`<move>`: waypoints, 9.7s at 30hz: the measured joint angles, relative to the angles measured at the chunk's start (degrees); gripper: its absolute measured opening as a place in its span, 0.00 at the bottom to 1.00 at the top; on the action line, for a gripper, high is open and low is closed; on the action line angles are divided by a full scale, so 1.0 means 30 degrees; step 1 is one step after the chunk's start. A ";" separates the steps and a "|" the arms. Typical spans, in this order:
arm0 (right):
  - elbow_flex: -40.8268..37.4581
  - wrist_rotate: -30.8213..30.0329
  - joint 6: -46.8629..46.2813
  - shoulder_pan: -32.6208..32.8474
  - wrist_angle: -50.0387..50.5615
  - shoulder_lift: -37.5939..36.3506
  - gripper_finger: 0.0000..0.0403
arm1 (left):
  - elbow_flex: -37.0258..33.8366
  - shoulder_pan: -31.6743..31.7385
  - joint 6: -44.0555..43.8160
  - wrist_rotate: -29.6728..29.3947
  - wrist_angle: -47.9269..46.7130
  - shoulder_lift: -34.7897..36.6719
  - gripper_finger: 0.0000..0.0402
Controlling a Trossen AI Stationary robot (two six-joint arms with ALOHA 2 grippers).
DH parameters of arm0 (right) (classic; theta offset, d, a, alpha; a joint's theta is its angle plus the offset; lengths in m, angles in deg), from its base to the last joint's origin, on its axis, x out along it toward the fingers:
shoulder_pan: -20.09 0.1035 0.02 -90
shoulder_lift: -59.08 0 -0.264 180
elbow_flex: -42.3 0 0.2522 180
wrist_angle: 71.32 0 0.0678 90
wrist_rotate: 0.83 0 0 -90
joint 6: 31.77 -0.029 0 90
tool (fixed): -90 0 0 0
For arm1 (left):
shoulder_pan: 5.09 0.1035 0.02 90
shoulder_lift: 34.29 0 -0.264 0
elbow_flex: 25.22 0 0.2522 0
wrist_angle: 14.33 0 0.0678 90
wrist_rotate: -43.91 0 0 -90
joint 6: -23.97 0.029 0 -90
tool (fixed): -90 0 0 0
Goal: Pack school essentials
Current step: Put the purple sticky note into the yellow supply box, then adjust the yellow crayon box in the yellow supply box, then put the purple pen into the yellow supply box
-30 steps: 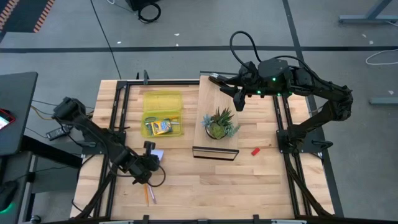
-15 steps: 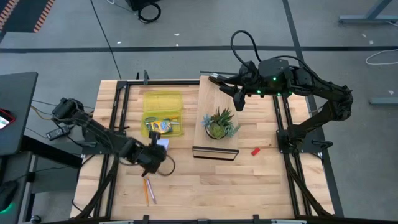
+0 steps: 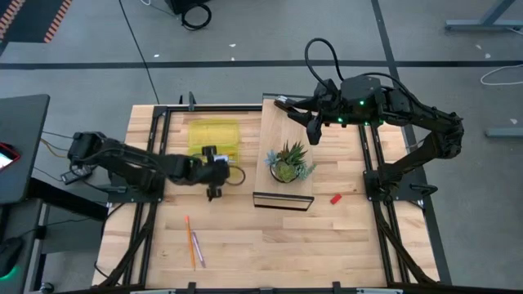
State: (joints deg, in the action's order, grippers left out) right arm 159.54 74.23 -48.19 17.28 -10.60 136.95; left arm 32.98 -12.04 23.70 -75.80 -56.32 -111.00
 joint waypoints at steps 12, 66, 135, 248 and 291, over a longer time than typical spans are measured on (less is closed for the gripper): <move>0.0000 -0.0007 0.0429 0.0000 -0.0786 0.0000 0.47 | -0.0870 0.2074 0.0928 0.0590 0.3509 -0.1409 0.00; 0.0000 -0.0080 0.0373 -0.0007 -0.0960 -0.0007 0.47 | -0.3959 0.3142 -0.1885 0.2972 -0.2561 0.4759 0.30; 0.0000 -0.0095 0.0031 -0.0022 -0.0976 -0.0007 0.47 | -0.3406 0.6744 0.3816 0.6405 -0.2052 0.1262 0.88; 0.0000 -0.1020 0.1444 0.0000 -0.0852 -0.0007 0.47 | -0.5278 -1.1216 0.9331 1.3948 1.1492 -0.3127 0.33; 0.0002 -0.0986 0.1500 0.0000 -0.0852 -0.0007 0.47 | -0.3283 -1.0236 0.9721 1.3368 0.7735 -0.1989 0.04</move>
State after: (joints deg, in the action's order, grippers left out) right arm 159.55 71.27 -43.69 17.28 -13.16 136.93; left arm 23.13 -42.75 52.87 -35.70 -33.11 -116.96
